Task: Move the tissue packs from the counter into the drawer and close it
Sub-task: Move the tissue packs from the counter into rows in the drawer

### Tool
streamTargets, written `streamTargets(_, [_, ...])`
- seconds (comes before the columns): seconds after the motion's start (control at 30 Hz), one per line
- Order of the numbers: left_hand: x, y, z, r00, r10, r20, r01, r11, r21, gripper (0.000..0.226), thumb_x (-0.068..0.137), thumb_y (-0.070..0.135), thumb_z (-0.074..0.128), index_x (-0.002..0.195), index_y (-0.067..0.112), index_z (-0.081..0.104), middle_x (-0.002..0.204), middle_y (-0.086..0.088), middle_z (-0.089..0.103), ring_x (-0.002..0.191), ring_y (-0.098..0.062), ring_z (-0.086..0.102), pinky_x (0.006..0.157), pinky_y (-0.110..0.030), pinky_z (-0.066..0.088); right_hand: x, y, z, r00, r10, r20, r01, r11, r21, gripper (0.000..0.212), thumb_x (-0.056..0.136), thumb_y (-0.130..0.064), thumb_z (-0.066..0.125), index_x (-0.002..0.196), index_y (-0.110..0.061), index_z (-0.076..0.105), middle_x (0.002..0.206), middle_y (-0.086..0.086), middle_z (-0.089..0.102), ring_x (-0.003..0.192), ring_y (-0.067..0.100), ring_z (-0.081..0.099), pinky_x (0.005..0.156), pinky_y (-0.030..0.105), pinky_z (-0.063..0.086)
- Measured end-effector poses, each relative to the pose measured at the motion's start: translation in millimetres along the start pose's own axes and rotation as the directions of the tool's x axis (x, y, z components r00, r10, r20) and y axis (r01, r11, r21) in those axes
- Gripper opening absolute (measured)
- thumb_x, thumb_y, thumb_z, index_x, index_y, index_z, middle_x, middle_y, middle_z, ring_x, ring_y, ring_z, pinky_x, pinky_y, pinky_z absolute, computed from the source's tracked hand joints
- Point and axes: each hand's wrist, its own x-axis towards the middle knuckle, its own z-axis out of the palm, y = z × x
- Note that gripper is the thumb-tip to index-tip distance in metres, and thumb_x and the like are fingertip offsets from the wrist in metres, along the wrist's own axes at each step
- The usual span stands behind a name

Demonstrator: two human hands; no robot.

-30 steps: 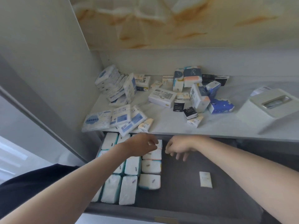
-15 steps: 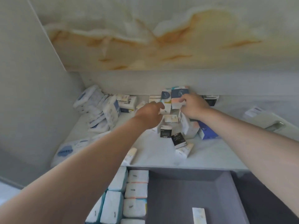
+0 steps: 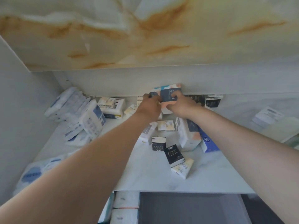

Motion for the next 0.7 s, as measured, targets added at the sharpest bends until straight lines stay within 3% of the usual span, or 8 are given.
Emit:
streamTargets(0.1, [0.3,-9.3,2.5,0.993,-0.080,-0.089,0.072,0.993,-0.091,0.024,0.093,0.017,0.056,0.117,0.018,0.054,0.132,-0.010,0.036,0.089,-0.026,0.057,0.088,-0.032,0.048,2.2,-2.9,7.7,0.998,-0.011,-0.062,0.022,0.983,0.185,0.034,0.088,-0.041,0.064,0.115,-0.035,0.045,0.113,0.003,0.044,0.096,0.029,0.055,0.095,0.039,0.044])
streamTargets(0.2, [-3.9,-16.7,0.3,0.975,-0.171,-0.143,0.140,0.969,-0.203,0.019,0.089,0.013,0.061,0.107,0.020,0.056,0.126,-0.007,0.038,0.072,-0.015,0.052,0.077,-0.030,0.050,2.9,-10.1,13.2,0.988,0.005,-0.157,0.055,0.927,0.372,0.030,0.087,-0.025,0.069,0.112,-0.024,0.052,0.125,0.009,0.038,0.088,0.024,0.054,0.075,0.026,0.041])
streamTargets(0.3, [-13.9,-19.3,-7.9,0.965,-0.176,-0.194,0.106,0.939,-0.328,0.029,0.087,0.011,0.062,0.112,0.025,0.054,0.125,-0.001,0.041,0.081,-0.013,0.056,0.074,-0.024,0.044,-0.4,-20.0,12.4,0.970,0.026,-0.242,0.096,0.872,0.480,0.038,0.083,-0.016,0.070,0.117,-0.021,0.053,0.128,0.010,0.039,0.099,0.024,0.056,0.078,0.024,0.043])
streamTargets(0.37, [-22.5,-18.6,-18.7,0.953,-0.187,-0.237,0.079,0.912,-0.403,0.040,0.085,0.012,0.062,0.119,0.028,0.049,0.122,0.006,0.049,0.094,-0.015,0.060,0.076,-0.024,0.046,-5.8,-26.2,6.4,0.966,0.004,-0.258,0.131,0.854,0.503,0.055,0.079,-0.014,0.072,0.128,-0.021,0.047,0.129,0.008,0.043,0.107,0.026,0.057,0.078,0.027,0.045])
streamTargets(0.47, [-39.6,-14.7,-43.3,0.912,-0.283,-0.296,0.122,0.878,-0.462,0.045,0.082,0.018,0.066,0.122,0.024,0.048,0.105,0.007,0.055,0.087,-0.016,0.059,0.074,-0.028,0.049,-25.5,-35.8,-9.1,0.968,-0.011,-0.250,0.148,0.831,0.537,0.073,0.075,-0.014,0.072,0.140,-0.025,0.041,0.120,-0.002,0.051,0.102,0.022,0.058,0.070,0.026,0.043])
streamTargets(0.6, [-77.6,-21.4,-75.1,0.887,-0.329,-0.325,0.120,0.843,-0.524,0.043,0.080,0.023,0.068,0.119,0.026,0.052,0.108,0.007,0.059,0.085,-0.011,0.059,0.067,-0.017,0.044,-66.5,-44.2,-24.6,0.980,-0.029,-0.197,0.142,0.797,0.588,0.071,0.071,-0.014,0.073,0.133,-0.033,0.043,0.119,-0.007,0.053,0.100,0.017,0.060,0.069,0.028,0.044])
streamTargets(0.7, [-118.9,-37.3,-94.4,0.880,-0.319,-0.352,0.103,0.851,-0.515,0.039,0.082,0.024,0.068,0.119,0.026,0.055,0.107,0.007,0.062,0.084,-0.008,0.058,0.064,-0.010,0.040,-101.6,-53.3,-26.0,0.985,-0.084,-0.153,0.160,0.783,0.601,0.067,0.071,-0.013,0.072,0.128,-0.038,0.048,0.119,-0.004,0.057,0.100,0.017,0.061,0.076,0.032,0.051])
